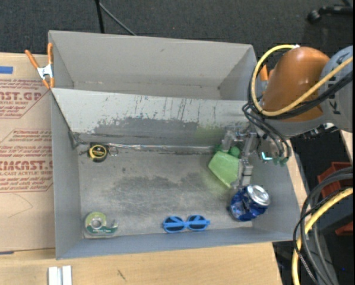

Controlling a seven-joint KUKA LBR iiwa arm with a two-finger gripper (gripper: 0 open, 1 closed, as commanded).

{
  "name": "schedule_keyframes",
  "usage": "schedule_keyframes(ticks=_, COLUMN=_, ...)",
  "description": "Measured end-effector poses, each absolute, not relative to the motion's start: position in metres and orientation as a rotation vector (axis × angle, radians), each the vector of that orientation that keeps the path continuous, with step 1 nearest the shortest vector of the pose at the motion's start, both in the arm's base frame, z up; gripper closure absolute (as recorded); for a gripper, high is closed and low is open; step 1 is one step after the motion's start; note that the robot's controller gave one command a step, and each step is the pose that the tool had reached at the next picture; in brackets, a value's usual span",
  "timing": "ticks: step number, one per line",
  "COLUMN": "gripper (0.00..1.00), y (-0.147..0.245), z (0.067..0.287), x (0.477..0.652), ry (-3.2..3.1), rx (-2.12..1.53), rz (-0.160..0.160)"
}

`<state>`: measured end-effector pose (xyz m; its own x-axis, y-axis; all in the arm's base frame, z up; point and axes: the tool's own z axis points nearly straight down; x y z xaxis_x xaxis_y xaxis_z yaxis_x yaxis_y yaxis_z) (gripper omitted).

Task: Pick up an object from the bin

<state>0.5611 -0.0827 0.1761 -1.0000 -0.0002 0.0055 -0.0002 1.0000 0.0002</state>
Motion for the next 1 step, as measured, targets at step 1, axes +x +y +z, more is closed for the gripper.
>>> schedule_keyframes(ticks=1, gripper=0.0, y=-0.126, z=0.0674, x=0.5703, ry=-3.117, rx=-0.362, rz=-0.003)
